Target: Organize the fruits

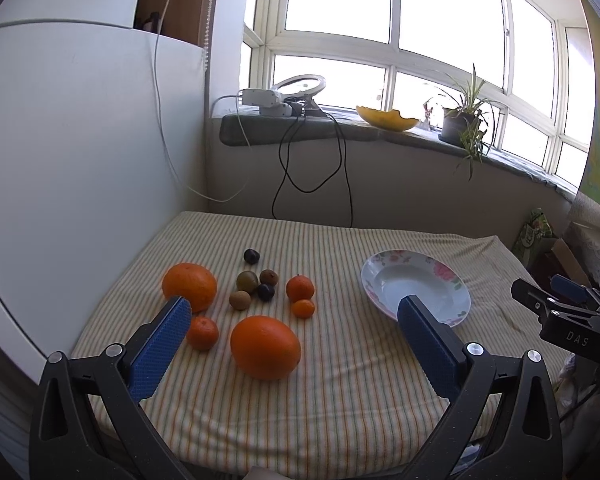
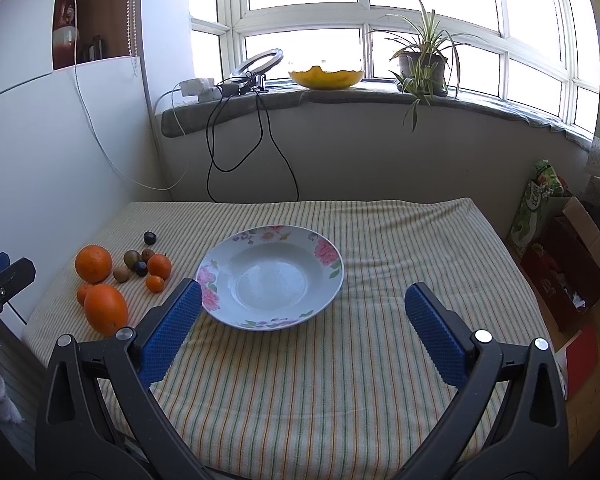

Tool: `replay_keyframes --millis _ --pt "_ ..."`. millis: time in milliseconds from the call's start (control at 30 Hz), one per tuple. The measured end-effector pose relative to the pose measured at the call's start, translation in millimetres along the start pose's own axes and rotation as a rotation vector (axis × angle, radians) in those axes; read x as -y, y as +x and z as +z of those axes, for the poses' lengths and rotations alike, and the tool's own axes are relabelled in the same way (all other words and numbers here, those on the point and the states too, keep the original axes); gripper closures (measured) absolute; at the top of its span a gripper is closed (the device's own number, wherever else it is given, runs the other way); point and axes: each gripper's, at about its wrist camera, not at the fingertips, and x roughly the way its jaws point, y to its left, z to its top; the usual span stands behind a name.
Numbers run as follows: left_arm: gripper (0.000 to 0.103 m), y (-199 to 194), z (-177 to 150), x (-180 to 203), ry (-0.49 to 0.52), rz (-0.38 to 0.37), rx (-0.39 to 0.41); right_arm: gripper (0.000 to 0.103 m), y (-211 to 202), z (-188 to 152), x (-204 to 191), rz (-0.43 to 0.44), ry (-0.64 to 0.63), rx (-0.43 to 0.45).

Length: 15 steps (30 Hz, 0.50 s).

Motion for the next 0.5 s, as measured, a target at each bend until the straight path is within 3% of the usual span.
replay_keyframes --millis 500 --pt "0.001 17.5 -10.2 -20.7 -0.055 -0.010 -0.054 0.000 15.1 -1.9 -9.2 0.039 -0.014 -0.025"
